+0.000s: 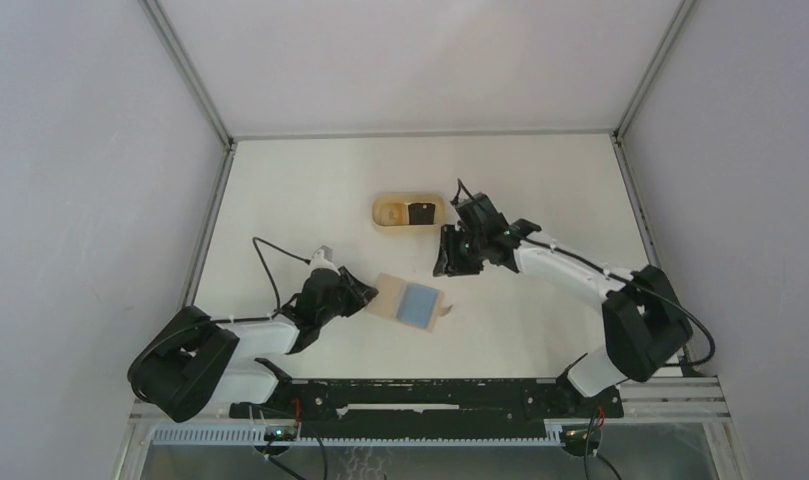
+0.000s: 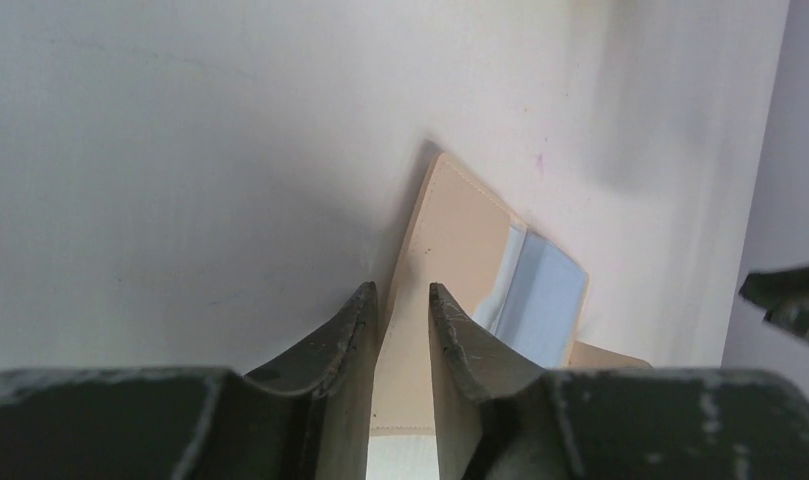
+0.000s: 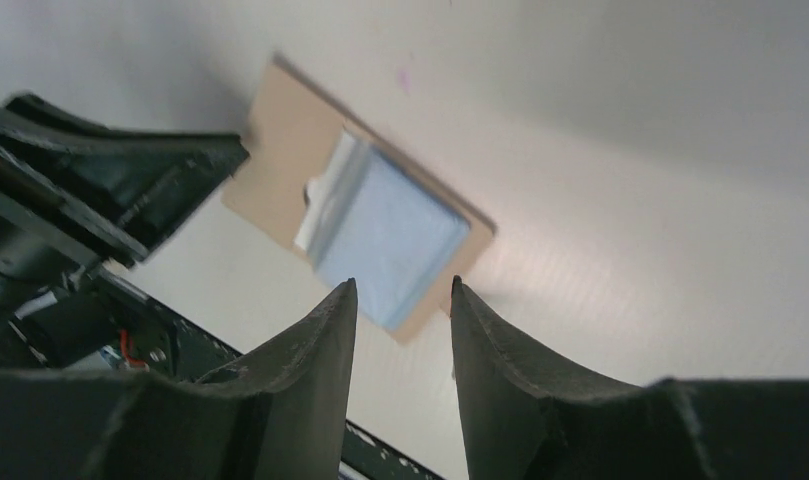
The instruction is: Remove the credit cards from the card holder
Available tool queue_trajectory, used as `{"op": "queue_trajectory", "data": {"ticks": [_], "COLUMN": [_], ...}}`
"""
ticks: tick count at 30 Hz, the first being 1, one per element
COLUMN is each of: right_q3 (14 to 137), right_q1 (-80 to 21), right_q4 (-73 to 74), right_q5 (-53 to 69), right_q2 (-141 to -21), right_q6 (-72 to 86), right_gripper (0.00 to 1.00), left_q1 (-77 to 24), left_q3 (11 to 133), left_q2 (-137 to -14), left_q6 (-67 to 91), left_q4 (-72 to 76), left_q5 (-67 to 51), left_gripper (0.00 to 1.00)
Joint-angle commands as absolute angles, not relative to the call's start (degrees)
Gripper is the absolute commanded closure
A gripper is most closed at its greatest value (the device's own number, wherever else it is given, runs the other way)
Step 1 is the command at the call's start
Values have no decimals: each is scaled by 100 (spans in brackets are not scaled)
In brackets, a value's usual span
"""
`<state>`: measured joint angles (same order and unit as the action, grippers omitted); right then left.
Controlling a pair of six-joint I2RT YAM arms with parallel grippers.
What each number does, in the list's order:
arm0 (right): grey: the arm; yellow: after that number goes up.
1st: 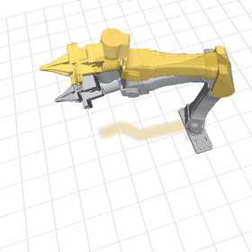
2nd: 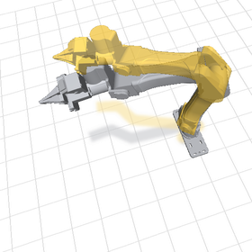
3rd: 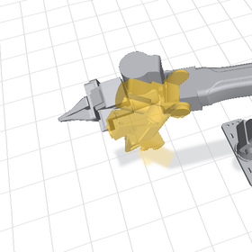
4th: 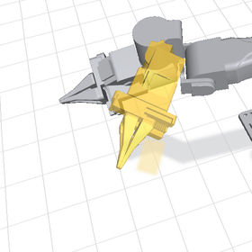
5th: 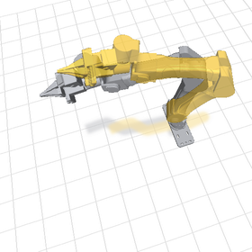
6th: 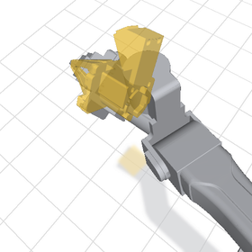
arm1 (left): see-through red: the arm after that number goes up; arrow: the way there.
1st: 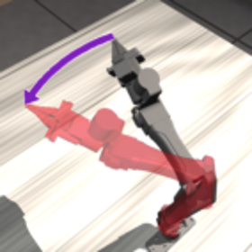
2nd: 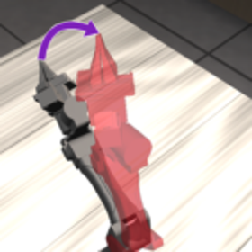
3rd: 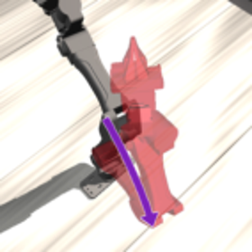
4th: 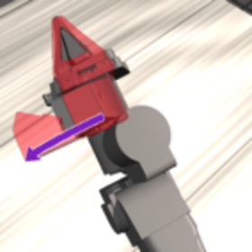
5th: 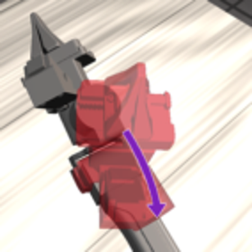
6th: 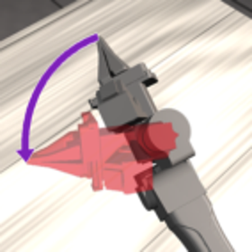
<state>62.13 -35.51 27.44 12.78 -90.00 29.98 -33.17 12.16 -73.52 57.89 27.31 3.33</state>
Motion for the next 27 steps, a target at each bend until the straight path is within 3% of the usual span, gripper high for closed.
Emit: {"op": "queue_trajectory", "data": {"ticks": [1, 3, 5, 6, 17, 27], "right_q3": [5497, 5203, 5077, 5058, 5077, 5322], "right_q1": [-3724, -3729, -3750, -3780, -4175, -4337], "right_q4": [2759, 2746, 2757, 2774, 2784, 3278], "right_q5": [739, 674, 682, 692, 202, -214], "right_q2": [-8195, -7849, -7671, -7617, -7577, -7958], "right_q6": [3335, 3511, 3634, 3672, 4206, 4681], "right_gripper": [51, 51, 51, 51, 53, 63], "left_q1": [-3392, -3398, -3395, -3401, -3397, -3399], "left_q3": [1302, 1280, 1252, 1230, 916, 615], "left_q2": [-7418, -7394, -7375, -7374, -6452, -5748], "left_q6": [5615, 5607, 5588, 5577, 5617, 5625], "left_q4": [2668, 2694, 2769, 2795, 2477, 2150], "left_q5": [403, 373, 309, 274, 658, 919], "left_gripper": [72, 78, 96, 99, 100, 100]}}
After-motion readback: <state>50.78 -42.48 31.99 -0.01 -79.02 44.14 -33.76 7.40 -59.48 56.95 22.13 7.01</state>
